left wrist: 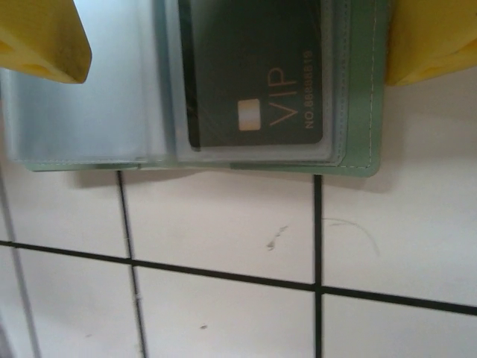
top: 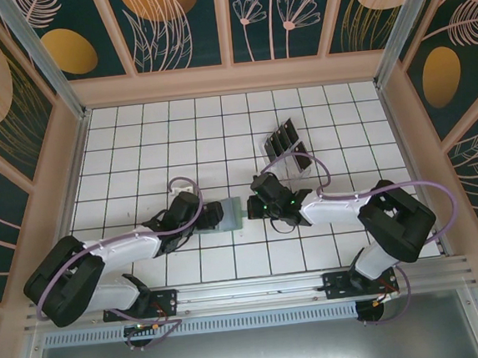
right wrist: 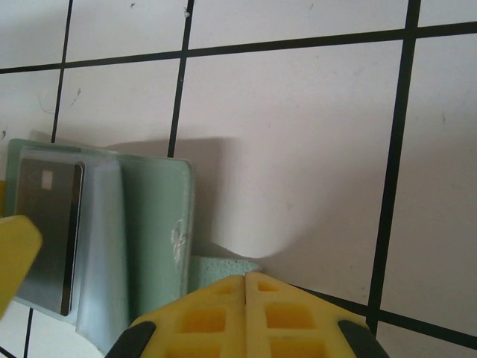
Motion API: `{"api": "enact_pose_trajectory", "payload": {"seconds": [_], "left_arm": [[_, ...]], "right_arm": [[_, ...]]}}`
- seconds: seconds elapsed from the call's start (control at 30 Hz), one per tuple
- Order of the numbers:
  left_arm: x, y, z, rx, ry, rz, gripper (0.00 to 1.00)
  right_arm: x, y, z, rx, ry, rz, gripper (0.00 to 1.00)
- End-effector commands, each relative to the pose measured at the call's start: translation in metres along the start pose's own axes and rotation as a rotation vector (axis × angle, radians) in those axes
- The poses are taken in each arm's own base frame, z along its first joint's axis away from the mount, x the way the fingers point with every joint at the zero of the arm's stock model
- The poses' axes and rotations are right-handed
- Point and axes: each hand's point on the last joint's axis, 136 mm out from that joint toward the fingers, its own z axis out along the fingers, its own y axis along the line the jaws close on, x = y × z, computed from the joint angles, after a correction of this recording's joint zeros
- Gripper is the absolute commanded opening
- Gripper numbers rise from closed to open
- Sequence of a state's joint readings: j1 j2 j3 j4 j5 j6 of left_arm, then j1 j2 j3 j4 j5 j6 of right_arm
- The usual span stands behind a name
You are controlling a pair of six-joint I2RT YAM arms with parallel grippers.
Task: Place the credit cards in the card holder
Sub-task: Close the card holder at the center of the table.
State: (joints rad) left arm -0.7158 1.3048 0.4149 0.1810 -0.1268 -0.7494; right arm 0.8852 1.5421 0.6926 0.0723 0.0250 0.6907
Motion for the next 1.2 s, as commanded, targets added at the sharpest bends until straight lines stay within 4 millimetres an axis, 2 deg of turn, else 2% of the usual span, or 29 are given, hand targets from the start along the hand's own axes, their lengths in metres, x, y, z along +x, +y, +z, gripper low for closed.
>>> {"api": "enact_pose_trajectory", "payload": {"seconds": [0.0,0.23,0.37,0.67,0.7,0.77,0.83,0.97,1.17], "left_arm": [[-0.013,-0.026,-0.01,0.121,-0.023,-0.02,0.99],[-0.033,-0.055,-0.03,0.244,-0.061,-0.066,0.99],[-0.038,-0.071,-0.035,0.314,-0.058,-0.096,0.99],[-0.026,-0.103,-0.026,0.377,-0.014,-0.084,0.99],[-0.024,-0.106,-0.025,0.381,-0.007,-0.081,0.99],[-0.02,-0.11,-0.022,0.384,0.003,-0.078,0.99],[-0.018,-0.111,-0.019,0.376,0.01,-0.079,0.99],[-0.009,-0.104,-0.009,0.338,0.029,-0.095,0.99],[0.008,-0.094,0.007,0.296,0.076,-0.123,0.99]], "right_arm": [[0.0,0.005,0.004,-0.014,0.0,0.008,0.0],[0.001,0.006,0.005,-0.016,0.001,0.006,0.0],[0.0,0.007,0.005,-0.018,-0.002,0.006,0.0],[-0.008,0.011,0.0,-0.025,-0.017,0.006,0.0],[-0.01,0.012,-0.002,-0.027,-0.023,0.007,0.02],[-0.015,0.012,-0.008,-0.028,-0.039,0.01,0.16],[-0.021,0.012,-0.017,-0.029,-0.059,0.015,0.24],[-0.028,0.008,-0.038,-0.031,-0.098,0.04,0.31],[-0.028,-0.003,-0.064,-0.052,-0.147,0.098,0.32]]}}
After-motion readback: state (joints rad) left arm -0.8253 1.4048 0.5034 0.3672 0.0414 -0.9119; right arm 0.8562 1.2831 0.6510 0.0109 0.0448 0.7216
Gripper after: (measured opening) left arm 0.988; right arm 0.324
